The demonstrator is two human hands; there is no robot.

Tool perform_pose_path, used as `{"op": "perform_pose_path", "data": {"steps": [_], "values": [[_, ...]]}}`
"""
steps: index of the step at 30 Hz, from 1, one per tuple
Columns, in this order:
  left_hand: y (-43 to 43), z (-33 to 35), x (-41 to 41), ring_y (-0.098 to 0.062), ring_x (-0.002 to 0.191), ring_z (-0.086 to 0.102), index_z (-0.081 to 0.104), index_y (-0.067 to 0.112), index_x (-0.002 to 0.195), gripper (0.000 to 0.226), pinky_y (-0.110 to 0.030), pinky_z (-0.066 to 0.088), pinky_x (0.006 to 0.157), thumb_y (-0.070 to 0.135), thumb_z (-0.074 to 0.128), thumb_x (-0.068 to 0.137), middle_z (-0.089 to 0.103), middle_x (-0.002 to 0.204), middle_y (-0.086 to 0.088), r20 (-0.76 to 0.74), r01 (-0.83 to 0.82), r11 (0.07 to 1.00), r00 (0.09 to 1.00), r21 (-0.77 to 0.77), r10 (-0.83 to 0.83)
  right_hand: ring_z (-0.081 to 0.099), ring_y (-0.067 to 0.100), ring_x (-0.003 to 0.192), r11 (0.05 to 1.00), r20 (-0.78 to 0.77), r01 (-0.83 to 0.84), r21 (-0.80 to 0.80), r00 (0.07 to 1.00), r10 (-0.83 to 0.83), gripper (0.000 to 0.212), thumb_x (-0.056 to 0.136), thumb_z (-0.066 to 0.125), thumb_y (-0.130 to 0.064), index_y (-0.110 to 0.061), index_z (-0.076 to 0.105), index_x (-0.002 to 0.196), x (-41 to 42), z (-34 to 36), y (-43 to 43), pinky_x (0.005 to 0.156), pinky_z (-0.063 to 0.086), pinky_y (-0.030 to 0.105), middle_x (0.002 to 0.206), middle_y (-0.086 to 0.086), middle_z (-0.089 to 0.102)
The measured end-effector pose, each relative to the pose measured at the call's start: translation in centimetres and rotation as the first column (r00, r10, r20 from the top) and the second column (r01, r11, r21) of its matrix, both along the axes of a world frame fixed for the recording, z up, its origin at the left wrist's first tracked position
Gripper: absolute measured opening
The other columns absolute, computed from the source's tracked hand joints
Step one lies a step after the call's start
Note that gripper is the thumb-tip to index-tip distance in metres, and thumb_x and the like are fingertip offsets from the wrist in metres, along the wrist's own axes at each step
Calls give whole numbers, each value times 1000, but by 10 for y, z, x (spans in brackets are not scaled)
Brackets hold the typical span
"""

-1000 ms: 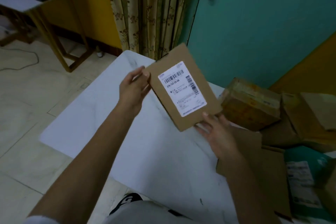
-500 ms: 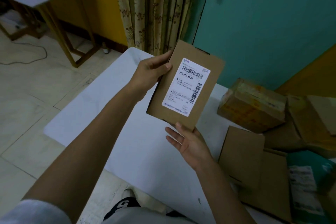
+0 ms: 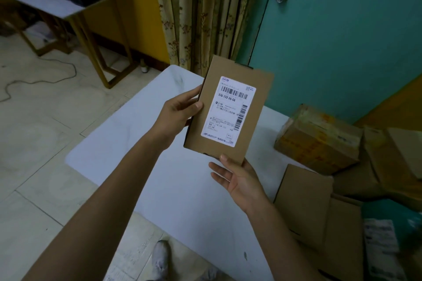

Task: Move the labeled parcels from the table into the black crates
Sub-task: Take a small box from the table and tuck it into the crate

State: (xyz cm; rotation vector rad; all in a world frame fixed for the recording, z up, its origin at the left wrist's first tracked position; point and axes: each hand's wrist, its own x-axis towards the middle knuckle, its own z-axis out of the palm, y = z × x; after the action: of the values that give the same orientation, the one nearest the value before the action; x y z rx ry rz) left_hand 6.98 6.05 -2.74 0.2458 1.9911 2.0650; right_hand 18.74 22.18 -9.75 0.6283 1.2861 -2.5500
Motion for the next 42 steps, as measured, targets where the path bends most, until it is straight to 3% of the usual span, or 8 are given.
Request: {"op": "perform_pose_path", "data": {"steps": [10, 16, 21, 27, 30, 33, 37, 42], "values": [[-144, 2, 5, 1, 95, 67, 53, 44, 121, 40, -14, 53, 62, 13, 53, 95, 71, 100, 22, -4, -182, 982, 983, 41, 182, 71, 29, 97, 973, -18, -197, 116, 979, 201, 52, 68, 75, -19, -18, 61, 118, -31, 12, -117, 71, 57, 33, 112, 8, 72], [-312, 2, 11, -2, 98, 67, 50, 33, 133, 45, -17, 55, 67, 10, 54, 94, 71, 105, 17, -26, -319, 944, 946, 87, 322, 72, 28, 95, 942, -51, -311, 126, 946, 319, 51, 67, 75, -20, -16, 61, 116, -58, 12, -272, 68, 56, 28, 107, 6, 73], [-452, 4, 12, -6, 97, 68, 50, 27, 136, 47, -18, 55, 67, 10, 56, 93, 71, 108, 9, -23, -457, 883, 887, 106, 462, 70, 28, 98, 904, -77, -405, 140, 905, 418, 48, 72, 71, -19, -15, 59, 118, -83, 11, -410, 73, 56, 30, 110, 8, 72], [-562, -1, 2, -8, 101, 67, 53, 37, 131, 44, -24, 56, 70, 13, 57, 94, 69, 112, 8, 14, -596, 795, 801, 109, 599, 65, 9, 108, 857, -228, -383, 343, 852, 472, 56, 91, 63, -15, -35, 41, 138, -129, 23, -518, 89, 50, 28, 117, -8, 70], [-603, -5, -18, -11, 106, 65, 51, 35, 134, 45, -32, 56, 79, 15, 56, 94, 67, 117, 8, 25, -653, 750, 756, 109, 654, 65, 13, 111, 852, -277, -393, 346, 824, 493, 57, 93, 59, -10, -32, 41, 142, -165, 31, -559, 94, 51, 34, 117, -3, 70], [-640, -9, -51, -14, 113, 61, 46, 36, 139, 49, -39, 54, 89, 20, 55, 94, 62, 126, 6, -10, -661, 746, 748, 77, 663, 66, 18, 109, 876, -307, -392, 282, 828, 469, 54, 90, 60, -8, -28, 46, 137, -206, 26, -598, 88, 54, 32, 115, 3, 71], [-682, -12, -111, -9, 110, 62, 42, 47, 136, 53, -28, 57, 79, 25, 58, 91, 60, 127, 10, -80, -602, 798, 794, 28, 602, 66, 18, 108, 921, -329, -356, 157, 860, 389, 56, 86, 62, -10, -26, 46, 137, -270, 16, -652, 79, 56, 26, 116, 3, 70], [-741, -6, -209, -13, 109, 62, 44, 48, 132, 49, -34, 56, 82, 25, 57, 91, 63, 123, 7, -77, -646, 763, 760, 21, 645, 65, 17, 110, 936, -374, -325, 139, 858, 353, 55, 85, 63, -12, -30, 46, 134, -372, 27, -723, 82, 56, 27, 117, 1, 70]]}}
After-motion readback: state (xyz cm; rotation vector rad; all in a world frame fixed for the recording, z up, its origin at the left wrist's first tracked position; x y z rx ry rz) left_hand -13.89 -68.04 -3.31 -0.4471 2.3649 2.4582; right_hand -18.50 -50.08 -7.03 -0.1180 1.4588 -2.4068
